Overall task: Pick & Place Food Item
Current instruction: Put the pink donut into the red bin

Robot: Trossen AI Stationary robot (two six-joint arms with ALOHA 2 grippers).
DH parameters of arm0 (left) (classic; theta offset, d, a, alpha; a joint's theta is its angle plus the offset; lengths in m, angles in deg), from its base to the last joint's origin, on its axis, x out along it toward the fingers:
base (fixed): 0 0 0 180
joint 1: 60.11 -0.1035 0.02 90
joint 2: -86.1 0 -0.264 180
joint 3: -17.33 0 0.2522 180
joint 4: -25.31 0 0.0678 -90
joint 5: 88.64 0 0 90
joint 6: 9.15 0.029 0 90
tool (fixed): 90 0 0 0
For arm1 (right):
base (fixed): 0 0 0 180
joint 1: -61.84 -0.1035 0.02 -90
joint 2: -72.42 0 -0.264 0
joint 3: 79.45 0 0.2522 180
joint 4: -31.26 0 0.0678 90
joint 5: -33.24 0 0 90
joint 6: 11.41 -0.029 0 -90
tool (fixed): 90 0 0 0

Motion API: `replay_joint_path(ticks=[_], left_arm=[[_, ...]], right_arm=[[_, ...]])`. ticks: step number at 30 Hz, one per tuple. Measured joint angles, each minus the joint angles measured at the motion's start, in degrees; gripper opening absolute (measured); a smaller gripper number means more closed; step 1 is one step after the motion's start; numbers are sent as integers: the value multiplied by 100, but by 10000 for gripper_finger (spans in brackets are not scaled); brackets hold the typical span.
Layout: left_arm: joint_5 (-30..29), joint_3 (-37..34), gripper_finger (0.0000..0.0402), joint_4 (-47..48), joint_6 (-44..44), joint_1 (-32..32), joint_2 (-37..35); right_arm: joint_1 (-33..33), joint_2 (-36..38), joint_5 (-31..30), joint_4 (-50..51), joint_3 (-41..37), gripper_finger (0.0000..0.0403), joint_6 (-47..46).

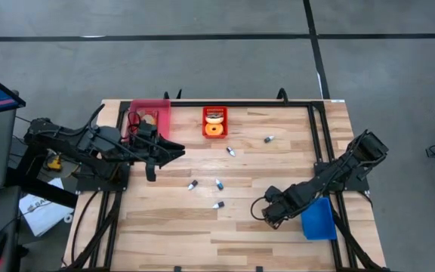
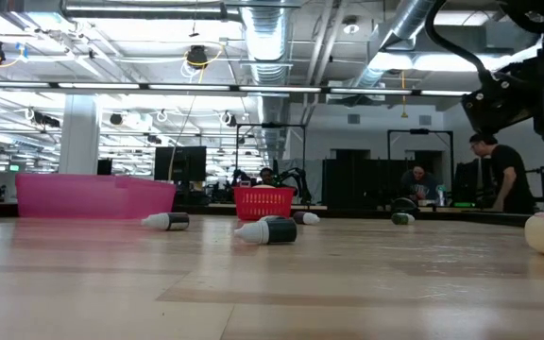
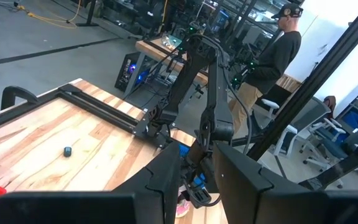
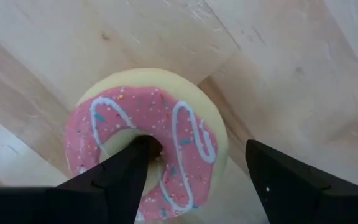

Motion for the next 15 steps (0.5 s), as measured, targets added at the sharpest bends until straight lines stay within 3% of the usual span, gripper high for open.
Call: replay_joint_path(ticks=[15], left_arm=[[0, 0, 92, -13, 0, 0, -2]], right_arm=[[2, -20, -36, -55, -2, 258, 46]])
